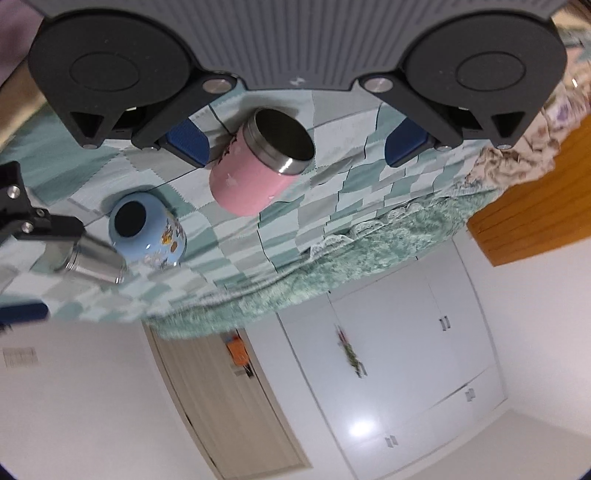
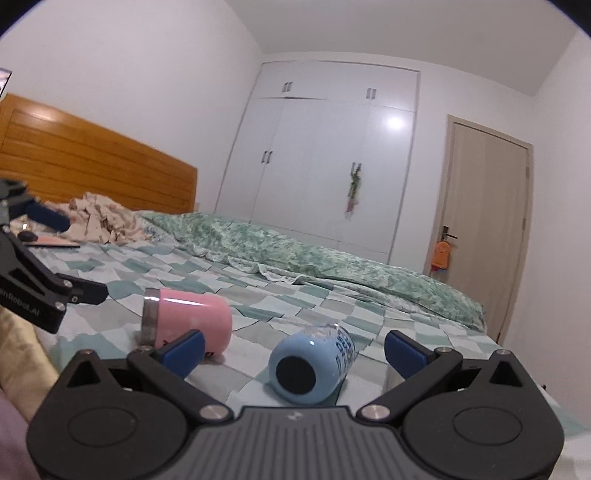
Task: Flip cup upright
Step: 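Move the left tool to the lying pink cup and close on it, then lift the pink cup with the left tool toward the right tool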
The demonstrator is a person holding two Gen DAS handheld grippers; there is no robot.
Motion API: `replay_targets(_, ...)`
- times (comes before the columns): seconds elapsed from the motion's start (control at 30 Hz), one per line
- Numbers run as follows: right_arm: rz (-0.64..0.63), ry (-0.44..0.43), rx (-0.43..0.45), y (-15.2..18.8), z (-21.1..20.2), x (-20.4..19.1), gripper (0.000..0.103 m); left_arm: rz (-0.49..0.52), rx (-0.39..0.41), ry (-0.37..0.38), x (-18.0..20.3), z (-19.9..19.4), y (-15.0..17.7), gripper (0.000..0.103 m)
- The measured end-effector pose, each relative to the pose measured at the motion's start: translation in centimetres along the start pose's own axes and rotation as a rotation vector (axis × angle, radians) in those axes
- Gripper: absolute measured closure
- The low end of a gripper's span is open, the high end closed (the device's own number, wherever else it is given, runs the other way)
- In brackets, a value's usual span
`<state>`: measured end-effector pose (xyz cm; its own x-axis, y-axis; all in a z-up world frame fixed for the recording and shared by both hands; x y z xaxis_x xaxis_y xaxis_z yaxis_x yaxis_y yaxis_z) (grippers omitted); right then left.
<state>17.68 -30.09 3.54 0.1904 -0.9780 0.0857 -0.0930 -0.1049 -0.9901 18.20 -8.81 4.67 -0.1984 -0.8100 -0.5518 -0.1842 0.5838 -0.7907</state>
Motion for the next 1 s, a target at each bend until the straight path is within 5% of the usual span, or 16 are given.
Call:
replay_targets(0.5, -0.017, -0.177, -0.145, -1.8, 11.6, 5.1, 0.000, 0.389, -0.269, 0.056, 5.4, 12.7, -2.7, 0.000)
replay_targets(0.83, 0.078, -0.282, -0.237, -0.7, 15.5, 6.4, 0.000, 0.508, -0.421, 0.091, 6.5, 18.3, -0.2, 0.000)
replay_targets(0.9, 0.076, -0.291, -0.248, -0.3, 15.7, 6.3, 0.000, 0.457, -0.452, 0.144, 6.1, 19.4, 0.0, 0.014)
replay_targets(1.0, 0.067, -0.296, -0.258, -0.2, 15.6, 6.0, 0.000, 0.439, -0.440, 0.190, 5.7, 19.8, -0.1, 0.015)
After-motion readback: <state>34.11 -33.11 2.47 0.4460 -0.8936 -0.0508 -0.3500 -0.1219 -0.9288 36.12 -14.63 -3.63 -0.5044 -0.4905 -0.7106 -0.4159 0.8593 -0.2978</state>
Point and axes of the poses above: each gripper's, at about its wrist camera, not at the fingertips, and z roughly the way its jaws point, x to its right, y to its underside, the point moved 6 cm from there along z, roughly the way its jaws point, and after that the axes turned 9 degrees about z, right-handed, at the moved point
